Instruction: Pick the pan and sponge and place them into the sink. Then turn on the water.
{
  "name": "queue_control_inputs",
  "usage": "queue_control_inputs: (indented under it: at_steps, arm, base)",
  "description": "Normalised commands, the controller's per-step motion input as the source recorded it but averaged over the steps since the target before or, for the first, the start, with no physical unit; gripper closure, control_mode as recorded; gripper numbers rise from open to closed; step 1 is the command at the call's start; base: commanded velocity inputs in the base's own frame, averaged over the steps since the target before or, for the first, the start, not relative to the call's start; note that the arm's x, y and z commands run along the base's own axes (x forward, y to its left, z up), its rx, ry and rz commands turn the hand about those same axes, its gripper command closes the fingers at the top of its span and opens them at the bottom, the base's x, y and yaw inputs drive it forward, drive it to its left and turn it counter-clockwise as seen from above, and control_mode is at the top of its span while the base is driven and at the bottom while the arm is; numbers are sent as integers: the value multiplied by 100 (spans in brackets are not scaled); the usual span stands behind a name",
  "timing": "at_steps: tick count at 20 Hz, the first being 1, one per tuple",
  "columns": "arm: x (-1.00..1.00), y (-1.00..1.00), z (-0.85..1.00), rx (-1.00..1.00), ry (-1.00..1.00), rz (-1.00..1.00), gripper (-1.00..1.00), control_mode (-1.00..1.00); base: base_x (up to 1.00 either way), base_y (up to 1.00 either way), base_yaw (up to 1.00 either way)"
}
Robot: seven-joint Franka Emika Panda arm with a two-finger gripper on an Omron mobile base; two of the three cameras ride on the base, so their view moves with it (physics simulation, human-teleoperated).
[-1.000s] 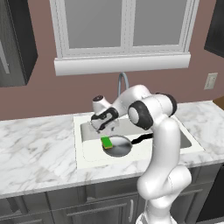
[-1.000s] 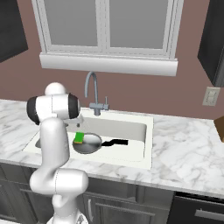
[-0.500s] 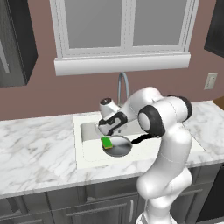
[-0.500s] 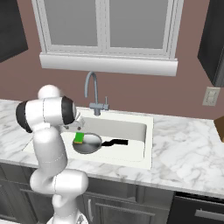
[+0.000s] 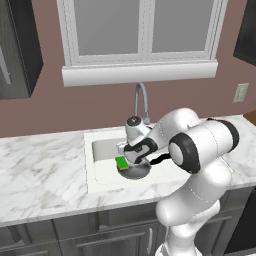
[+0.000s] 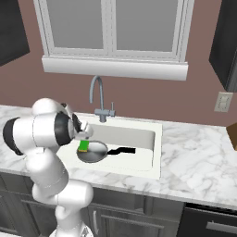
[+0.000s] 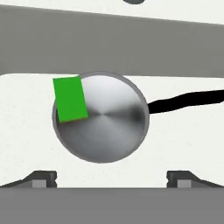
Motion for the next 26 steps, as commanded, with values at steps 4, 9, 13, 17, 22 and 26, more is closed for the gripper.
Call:
queue_control_inputs:
  at_steps: [4,9,13,17,22,26]
  arm:
    - [-6,-32,22,3,-12,9,-100,-100]
    - [-7,-34,18,4,-12,9,-100,-100]
    - [-3,-32,19,6,-14,8,-100,-100]
    - [0,-30,13,8,-16,4,-100,-100]
    - [0,-24,13,7,-19,1,-100,-100]
    - [0,-22,11,5,-22,1,-100,-100]
  base:
    - [0,0,0]
    - [0,0,0]
    - [0,0,0]
    - [0,0,0]
    - [0,0,0]
    - [0,0,0]
